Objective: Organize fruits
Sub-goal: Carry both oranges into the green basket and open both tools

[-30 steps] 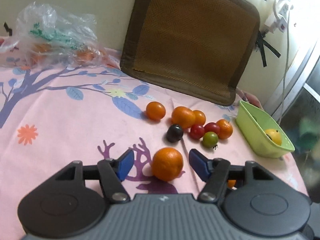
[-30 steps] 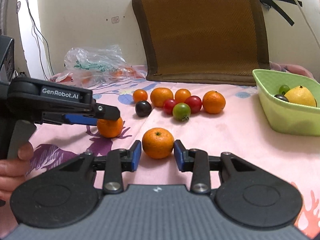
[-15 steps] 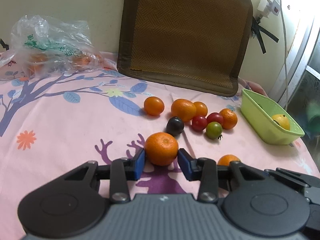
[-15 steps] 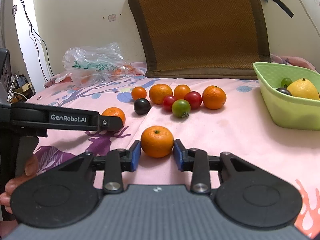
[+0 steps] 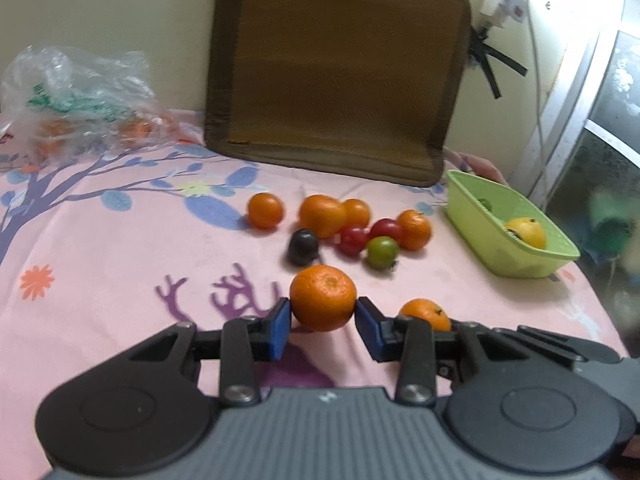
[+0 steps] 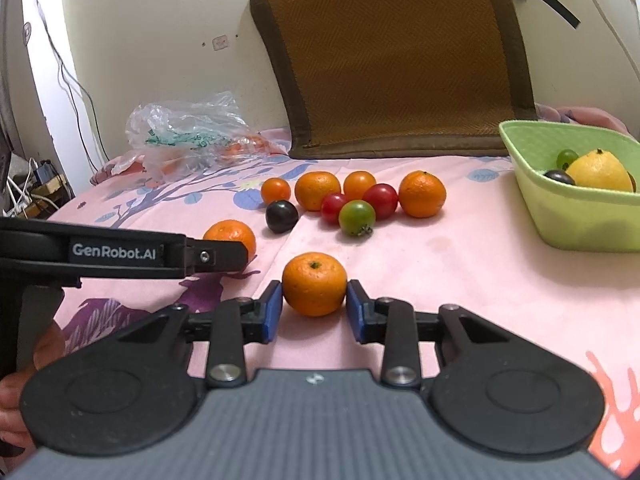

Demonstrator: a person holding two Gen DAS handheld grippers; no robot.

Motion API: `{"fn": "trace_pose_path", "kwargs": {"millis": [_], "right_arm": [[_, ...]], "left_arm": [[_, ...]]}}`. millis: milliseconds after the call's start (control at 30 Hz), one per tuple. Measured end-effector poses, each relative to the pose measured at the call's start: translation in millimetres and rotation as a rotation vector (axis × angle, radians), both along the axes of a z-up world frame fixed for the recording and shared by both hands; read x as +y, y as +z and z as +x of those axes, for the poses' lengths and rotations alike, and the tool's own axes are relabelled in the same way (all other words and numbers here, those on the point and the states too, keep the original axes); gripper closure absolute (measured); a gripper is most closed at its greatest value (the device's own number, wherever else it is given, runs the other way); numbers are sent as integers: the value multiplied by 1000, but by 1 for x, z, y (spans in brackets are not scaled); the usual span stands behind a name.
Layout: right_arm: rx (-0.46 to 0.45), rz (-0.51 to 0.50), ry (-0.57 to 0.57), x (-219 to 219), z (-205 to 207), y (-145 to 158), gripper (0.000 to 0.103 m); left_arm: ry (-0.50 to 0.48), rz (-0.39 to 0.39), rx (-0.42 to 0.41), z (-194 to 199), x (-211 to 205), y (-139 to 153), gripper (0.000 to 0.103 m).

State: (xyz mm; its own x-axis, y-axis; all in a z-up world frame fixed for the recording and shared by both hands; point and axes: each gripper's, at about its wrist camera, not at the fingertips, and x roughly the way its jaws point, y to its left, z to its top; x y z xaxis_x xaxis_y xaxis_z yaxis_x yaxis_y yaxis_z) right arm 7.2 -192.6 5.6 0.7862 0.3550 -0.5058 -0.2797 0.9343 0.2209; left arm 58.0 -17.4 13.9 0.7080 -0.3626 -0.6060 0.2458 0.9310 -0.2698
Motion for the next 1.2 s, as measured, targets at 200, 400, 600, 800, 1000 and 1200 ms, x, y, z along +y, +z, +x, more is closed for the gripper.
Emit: {"fn": "trace_pose_path", "kwargs": {"millis": [200, 400, 600, 800, 1000, 1200], "right_arm": [[-64, 21, -82, -35, -16, 8, 66], [-206, -53, -272, -92, -29, 23, 66], [-234, -65, -422, -150, -11, 29, 66], [-216, -65, -467, -173, 7, 17, 64], [-259, -110, -476, -171, 6, 16, 46], [-283, -75, -516, -179, -3, 18, 47]], "left_arm": [[-111, -7, -32, 10, -45, 22, 67], [-236, -5, -101, 38, -117, 47, 67], [-296, 5, -90, 85, -179, 51, 67], [-308, 50, -39, 114, -215, 34, 66], [-284, 47, -42, 121, -219, 29, 61], [-238, -10, -79, 105, -181, 42, 61]]}}
